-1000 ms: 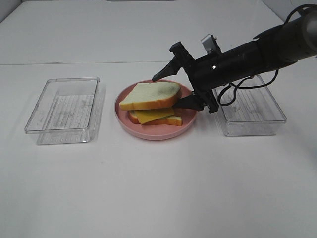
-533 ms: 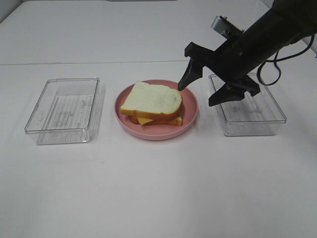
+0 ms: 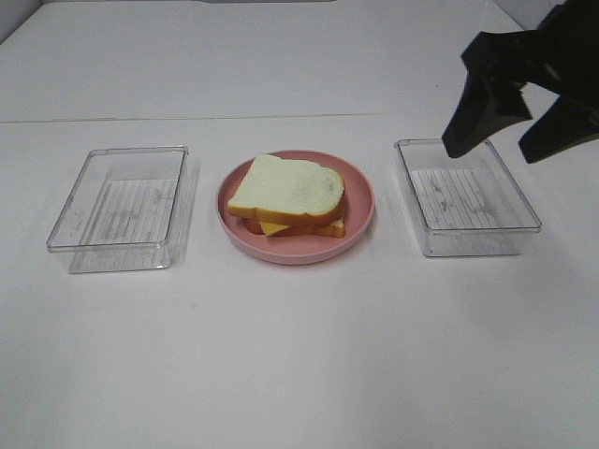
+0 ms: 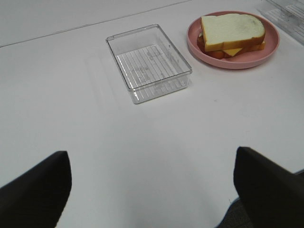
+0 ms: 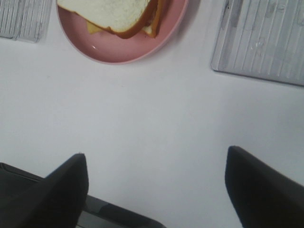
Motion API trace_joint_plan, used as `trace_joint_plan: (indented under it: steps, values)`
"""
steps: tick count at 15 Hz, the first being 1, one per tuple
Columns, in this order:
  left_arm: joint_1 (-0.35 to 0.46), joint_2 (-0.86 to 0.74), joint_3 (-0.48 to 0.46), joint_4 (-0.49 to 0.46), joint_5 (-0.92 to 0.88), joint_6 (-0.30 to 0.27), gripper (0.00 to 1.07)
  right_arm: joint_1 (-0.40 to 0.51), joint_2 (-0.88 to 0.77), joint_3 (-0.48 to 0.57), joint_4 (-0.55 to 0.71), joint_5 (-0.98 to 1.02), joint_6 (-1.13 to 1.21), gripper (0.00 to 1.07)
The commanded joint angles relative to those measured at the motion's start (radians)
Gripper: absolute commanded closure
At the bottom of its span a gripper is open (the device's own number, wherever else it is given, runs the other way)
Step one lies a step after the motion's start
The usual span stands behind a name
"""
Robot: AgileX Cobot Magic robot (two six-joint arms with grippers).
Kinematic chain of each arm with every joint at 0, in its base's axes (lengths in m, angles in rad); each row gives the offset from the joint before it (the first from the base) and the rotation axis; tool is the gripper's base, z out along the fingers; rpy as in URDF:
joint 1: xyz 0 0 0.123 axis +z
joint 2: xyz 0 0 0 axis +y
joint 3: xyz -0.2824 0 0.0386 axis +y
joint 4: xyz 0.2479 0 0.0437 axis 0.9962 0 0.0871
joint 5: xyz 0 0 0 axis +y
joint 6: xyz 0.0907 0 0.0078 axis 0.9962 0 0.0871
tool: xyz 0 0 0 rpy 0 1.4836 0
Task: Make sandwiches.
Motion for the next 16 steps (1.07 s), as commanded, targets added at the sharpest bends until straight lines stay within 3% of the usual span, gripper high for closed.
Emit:
trace_joint_plan:
  steps: [1, 10, 16]
  values:
    - [0.0, -0.007, 0.002, 0.001, -0.008, 0.002, 0.19, -0.001, -0.16, 0.111, -0.046, 0.049, 0.003, 0.32]
    - [0.0, -0.007, 0.002, 0.001, -0.008, 0.002, 0.19, -0.001, -0.776, 0.584, -0.125, 0.12, 0.001, 0.32]
    - [0.0, -0.007, 0.002, 0.0, -0.008, 0.002, 0.19, -0.001, -1.063, 0.634, -0.159, 0.076, -0.003, 0.32]
